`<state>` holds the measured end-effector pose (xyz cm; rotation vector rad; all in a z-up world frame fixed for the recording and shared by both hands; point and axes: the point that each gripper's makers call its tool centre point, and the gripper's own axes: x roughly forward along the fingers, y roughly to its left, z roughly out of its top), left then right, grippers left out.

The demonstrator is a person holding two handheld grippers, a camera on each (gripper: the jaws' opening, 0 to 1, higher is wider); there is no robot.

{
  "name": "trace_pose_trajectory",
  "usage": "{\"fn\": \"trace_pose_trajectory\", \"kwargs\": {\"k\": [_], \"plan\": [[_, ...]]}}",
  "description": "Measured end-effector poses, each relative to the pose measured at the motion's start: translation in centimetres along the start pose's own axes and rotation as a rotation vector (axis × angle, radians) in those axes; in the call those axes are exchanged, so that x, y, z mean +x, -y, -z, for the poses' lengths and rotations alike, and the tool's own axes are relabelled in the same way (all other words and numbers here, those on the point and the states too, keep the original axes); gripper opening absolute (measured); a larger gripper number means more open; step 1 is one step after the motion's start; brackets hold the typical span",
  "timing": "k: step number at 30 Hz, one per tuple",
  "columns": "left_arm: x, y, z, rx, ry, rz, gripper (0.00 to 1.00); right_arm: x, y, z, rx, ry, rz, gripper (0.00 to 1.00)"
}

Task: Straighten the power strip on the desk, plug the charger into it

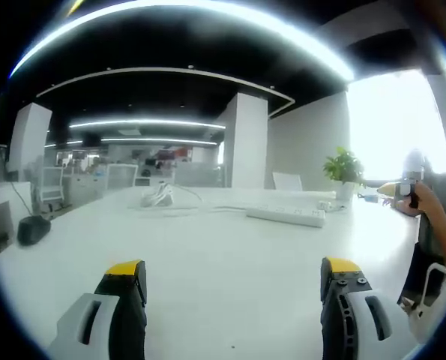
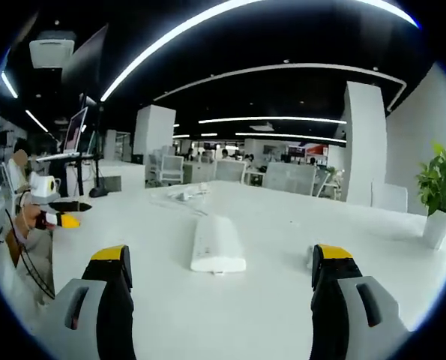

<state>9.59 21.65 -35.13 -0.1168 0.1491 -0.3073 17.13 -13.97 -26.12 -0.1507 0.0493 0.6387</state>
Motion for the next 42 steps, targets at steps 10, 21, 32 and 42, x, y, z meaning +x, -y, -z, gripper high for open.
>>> {"fn": "trace_pose_trajectory", "kwargs": {"k": [10, 21, 32, 42], "plan": [[-0.1, 0.0, -0.1, 0.003, 0.001, -0.003, 0.99, 2.1, -0.8, -1.3, -0.006, 0.037, -0.025, 1.00], [-0.2, 0.1, -0.2, 0.007, 0.001, -0.005, 0.99, 3.1, -0.6, -2.1, -0.011, 0.052, -0.028, 0.99], [0.0, 0.4, -0.2, 0.010, 0.002, -0.003, 0.99, 4.3, -0.3, -2.4, -0.012, 0.045, -0.040, 0.99], [0.1, 0.7, -0.2, 0.012, 0.002, 0.004, 0.99, 6.6, 0.3, -2.2, -0.004, 0.026, -0.048, 0.99]]}}
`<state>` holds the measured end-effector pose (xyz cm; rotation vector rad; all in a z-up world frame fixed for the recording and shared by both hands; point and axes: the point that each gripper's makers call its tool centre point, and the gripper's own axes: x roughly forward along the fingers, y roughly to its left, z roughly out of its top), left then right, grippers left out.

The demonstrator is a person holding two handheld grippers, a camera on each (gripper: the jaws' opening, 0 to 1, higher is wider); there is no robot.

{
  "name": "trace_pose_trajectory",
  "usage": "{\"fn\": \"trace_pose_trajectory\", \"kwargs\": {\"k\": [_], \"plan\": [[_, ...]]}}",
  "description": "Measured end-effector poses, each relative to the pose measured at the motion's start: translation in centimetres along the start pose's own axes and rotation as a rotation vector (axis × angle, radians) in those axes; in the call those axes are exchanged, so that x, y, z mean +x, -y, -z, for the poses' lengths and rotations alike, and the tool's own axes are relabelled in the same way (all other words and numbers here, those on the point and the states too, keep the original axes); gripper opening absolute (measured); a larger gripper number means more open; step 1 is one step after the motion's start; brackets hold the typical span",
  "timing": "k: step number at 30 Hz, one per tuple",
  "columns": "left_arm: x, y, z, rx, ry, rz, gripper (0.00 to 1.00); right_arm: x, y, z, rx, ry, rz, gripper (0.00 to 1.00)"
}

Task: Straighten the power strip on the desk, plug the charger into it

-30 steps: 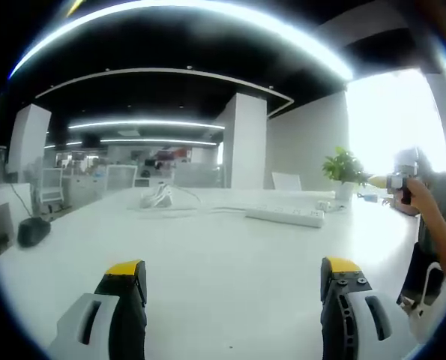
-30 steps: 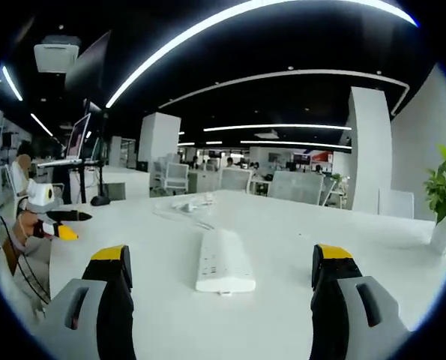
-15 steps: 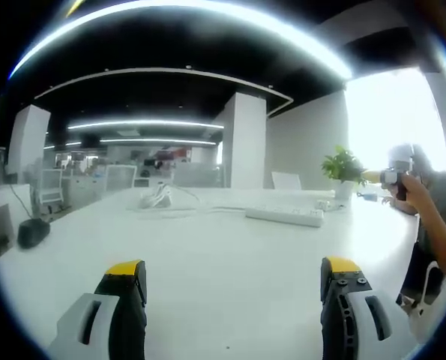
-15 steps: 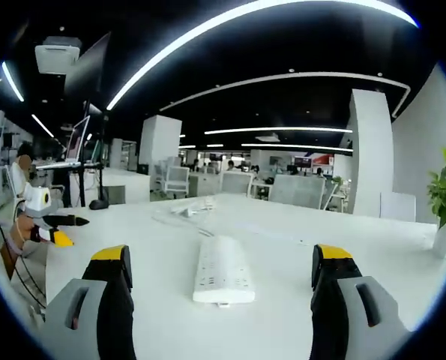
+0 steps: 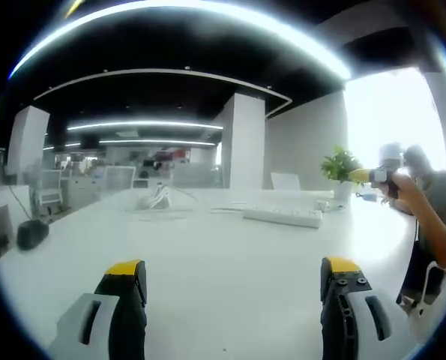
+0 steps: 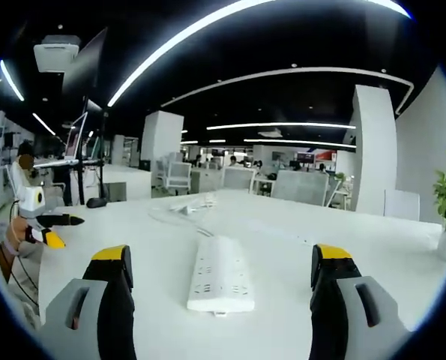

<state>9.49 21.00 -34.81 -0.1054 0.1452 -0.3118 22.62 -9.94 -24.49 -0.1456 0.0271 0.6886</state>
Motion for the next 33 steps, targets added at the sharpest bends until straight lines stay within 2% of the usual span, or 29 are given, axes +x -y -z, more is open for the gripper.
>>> {"fn": "trace_pose_trajectory", "kwargs": {"k": [8, 19, 33], "plan": [[-0.1, -0.1, 0.2, -0.001, -0.005, -0.002, 0.99, 1.5, 0.1, 0.7, 0.024, -0.007, -0.002, 0.98], [-0.5, -0.4, 0.1, 0.002, -0.003, -0.012, 0.99, 3.7, 0.3, 0.5, 0.043, 0.008, 0.005, 0.98], [-0.7, -0.6, 0.0, 0.002, 0.002, -0.016, 0.99, 7.3, 0.9, 1.2, 0.057, 0.001, 0.026, 0.98]]}}
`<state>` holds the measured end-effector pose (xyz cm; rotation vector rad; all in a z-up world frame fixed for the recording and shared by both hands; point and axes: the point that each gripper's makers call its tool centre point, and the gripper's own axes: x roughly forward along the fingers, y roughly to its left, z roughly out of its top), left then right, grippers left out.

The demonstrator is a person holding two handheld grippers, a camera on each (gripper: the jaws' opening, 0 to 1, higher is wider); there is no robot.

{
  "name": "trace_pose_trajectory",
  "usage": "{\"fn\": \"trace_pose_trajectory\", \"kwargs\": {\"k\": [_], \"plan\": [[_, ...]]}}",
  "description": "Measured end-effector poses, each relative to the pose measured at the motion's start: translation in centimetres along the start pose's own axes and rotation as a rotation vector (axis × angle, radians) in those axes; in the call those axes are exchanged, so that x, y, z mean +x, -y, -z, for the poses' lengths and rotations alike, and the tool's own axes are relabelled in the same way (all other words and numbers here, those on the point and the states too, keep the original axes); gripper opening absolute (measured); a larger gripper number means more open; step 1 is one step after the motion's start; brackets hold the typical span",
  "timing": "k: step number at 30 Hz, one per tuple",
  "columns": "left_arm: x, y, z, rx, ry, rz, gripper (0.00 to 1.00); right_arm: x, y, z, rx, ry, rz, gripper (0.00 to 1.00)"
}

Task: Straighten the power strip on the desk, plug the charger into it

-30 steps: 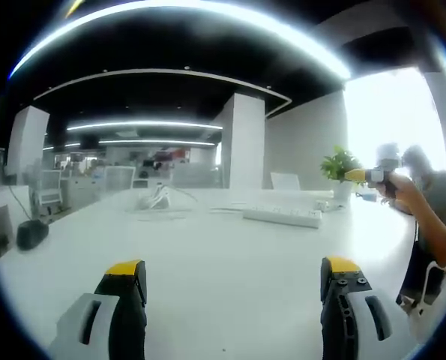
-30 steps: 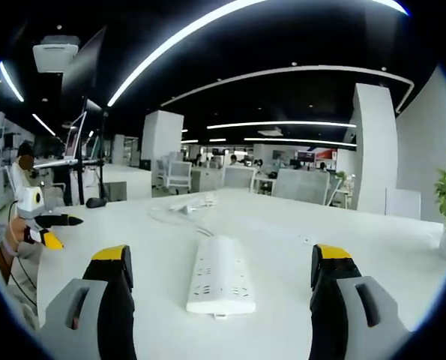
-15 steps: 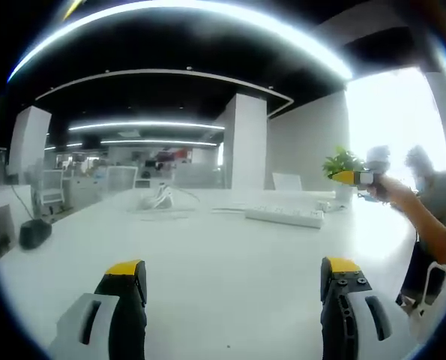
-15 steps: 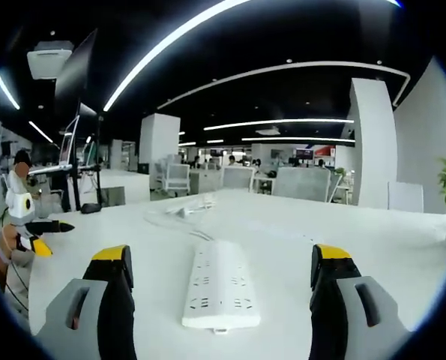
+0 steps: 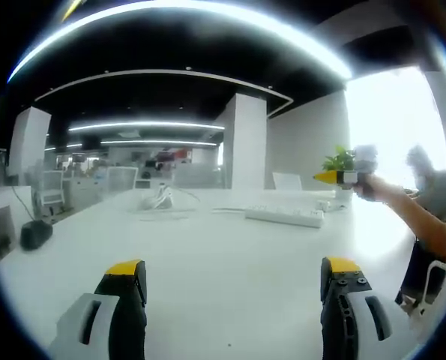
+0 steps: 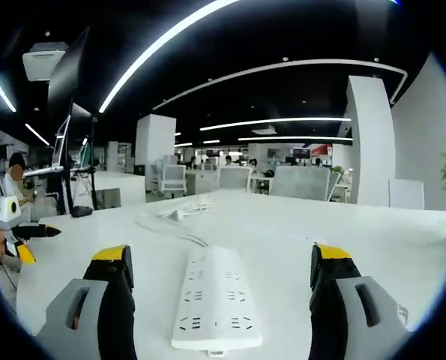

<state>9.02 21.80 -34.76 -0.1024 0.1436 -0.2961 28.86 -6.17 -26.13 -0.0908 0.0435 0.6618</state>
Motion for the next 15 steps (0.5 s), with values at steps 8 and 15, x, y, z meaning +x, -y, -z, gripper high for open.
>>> {"fn": "trace_pose_trajectory", "kwargs": {"k": [8, 15], "plan": [[-0.1, -0.2, 0.0, -0.003, 0.003, -0.008, 0.99, 0.7, 0.4, 0.0, -0.002, -0.001, 0.006, 0.98], [-0.1, -0.1, -0.1, 0.000, 0.003, -0.005, 0.99, 1.4, 0.6, -0.6, -0.029, 0.009, 0.008, 0.98]]}}
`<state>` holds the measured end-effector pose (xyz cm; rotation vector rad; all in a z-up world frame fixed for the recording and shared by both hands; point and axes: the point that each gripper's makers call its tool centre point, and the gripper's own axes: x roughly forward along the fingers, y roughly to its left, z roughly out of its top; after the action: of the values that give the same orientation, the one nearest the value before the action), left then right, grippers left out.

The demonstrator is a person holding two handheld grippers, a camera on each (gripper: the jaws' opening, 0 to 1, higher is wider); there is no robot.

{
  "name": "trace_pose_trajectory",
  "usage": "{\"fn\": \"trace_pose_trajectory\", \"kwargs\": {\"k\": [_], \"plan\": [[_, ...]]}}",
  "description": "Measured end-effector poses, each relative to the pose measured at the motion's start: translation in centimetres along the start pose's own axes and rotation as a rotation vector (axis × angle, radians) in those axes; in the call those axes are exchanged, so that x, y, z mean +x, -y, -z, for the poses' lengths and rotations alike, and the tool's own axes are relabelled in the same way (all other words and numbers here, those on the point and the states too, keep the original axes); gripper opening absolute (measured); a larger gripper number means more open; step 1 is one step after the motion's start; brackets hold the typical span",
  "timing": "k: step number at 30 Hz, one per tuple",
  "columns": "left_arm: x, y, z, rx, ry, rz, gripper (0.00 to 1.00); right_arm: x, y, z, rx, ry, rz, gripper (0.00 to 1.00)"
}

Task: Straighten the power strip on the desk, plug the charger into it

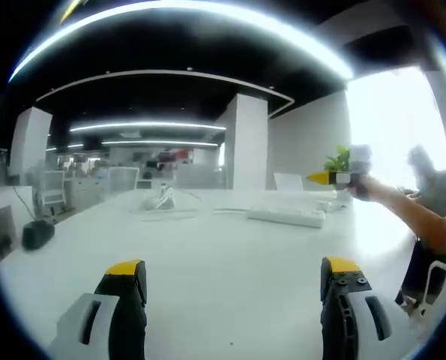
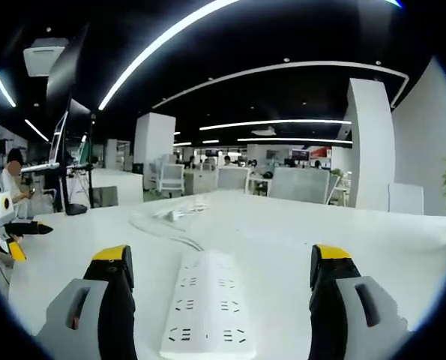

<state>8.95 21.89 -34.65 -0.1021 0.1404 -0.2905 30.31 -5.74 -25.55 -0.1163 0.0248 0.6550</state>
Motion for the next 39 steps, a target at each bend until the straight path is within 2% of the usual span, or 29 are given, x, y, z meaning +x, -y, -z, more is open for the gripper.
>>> {"fn": "trace_pose_trajectory", "kwargs": {"k": [7, 17, 24, 29, 34, 39], "plan": [[0.0, 0.0, 0.0, 0.003, -0.003, -0.002, 0.99, 1.2, 0.0, -0.1, -0.023, -0.006, -0.010, 0.97], [-0.2, -0.1, 0.0, 0.002, -0.003, -0.010, 0.99, 1.6, -0.2, -0.5, -0.015, 0.029, -0.013, 0.97], [-0.3, -0.1, -0.1, 0.001, -0.001, -0.013, 0.99, 2.0, -0.7, -0.3, -0.031, 0.019, -0.040, 0.97], [-0.3, -0.1, -0.1, 0.000, -0.001, -0.013, 0.99, 2.6, -1.1, 0.3, -0.038, -0.016, -0.058, 0.98], [-0.4, -0.1, -0.1, 0.000, -0.001, -0.012, 0.99, 3.1, -2.0, 1.4, 0.003, -0.067, -0.118, 0.99], [-0.5, -0.3, 0.0, -0.004, 0.002, -0.016, 0.99, 3.4, -2.5, 2.0, 0.018, -0.092, -0.143, 1.00]]}}
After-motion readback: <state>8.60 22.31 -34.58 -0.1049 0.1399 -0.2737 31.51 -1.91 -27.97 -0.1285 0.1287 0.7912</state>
